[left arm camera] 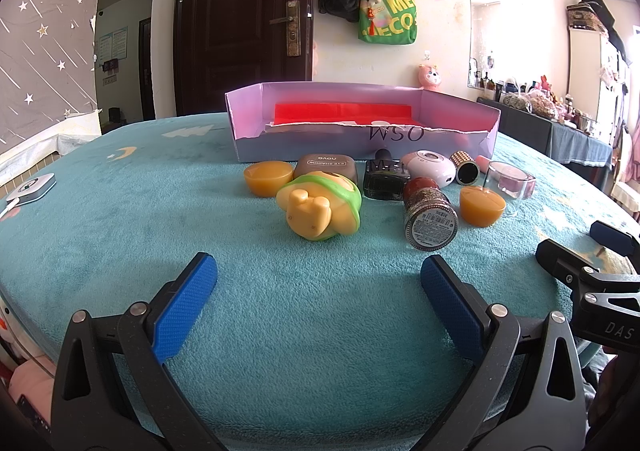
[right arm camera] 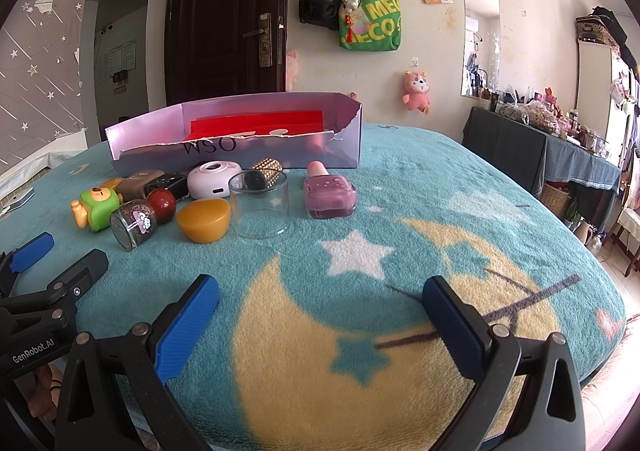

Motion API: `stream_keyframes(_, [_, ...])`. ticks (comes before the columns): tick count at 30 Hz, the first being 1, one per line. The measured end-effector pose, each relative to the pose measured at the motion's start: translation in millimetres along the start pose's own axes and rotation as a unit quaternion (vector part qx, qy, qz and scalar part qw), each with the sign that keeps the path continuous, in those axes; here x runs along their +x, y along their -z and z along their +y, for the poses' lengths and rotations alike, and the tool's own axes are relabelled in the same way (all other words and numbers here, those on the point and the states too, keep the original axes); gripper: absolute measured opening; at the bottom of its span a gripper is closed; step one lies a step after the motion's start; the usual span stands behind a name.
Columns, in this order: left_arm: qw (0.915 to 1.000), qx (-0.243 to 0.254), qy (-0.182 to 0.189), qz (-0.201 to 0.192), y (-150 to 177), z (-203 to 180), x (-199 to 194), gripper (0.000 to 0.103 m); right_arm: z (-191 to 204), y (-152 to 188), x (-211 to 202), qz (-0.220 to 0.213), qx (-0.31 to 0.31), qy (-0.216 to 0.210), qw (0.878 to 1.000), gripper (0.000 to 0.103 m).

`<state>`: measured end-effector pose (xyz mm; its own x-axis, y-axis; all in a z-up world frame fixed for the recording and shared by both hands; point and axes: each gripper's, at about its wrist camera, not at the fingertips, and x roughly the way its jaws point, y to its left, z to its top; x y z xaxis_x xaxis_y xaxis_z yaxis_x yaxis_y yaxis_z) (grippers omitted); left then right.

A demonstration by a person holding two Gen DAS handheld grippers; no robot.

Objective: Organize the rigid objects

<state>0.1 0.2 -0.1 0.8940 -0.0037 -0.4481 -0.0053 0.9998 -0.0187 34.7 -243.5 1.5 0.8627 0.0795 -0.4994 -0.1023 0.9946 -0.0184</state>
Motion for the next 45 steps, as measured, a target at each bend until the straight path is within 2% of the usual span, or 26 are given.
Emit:
stream_keyframes(34, [1.0000,0.000,0.001,0.001,0,0,0,0.103,1,0,-1,-0.002,0.000,0.001,1.000,0.103])
stream_keyframes(45, [1.0000,-0.001,0.004,0.002,-13,7,0,0.103,0,-8,2,0.016,0.008,-0.003,1.000,0.103])
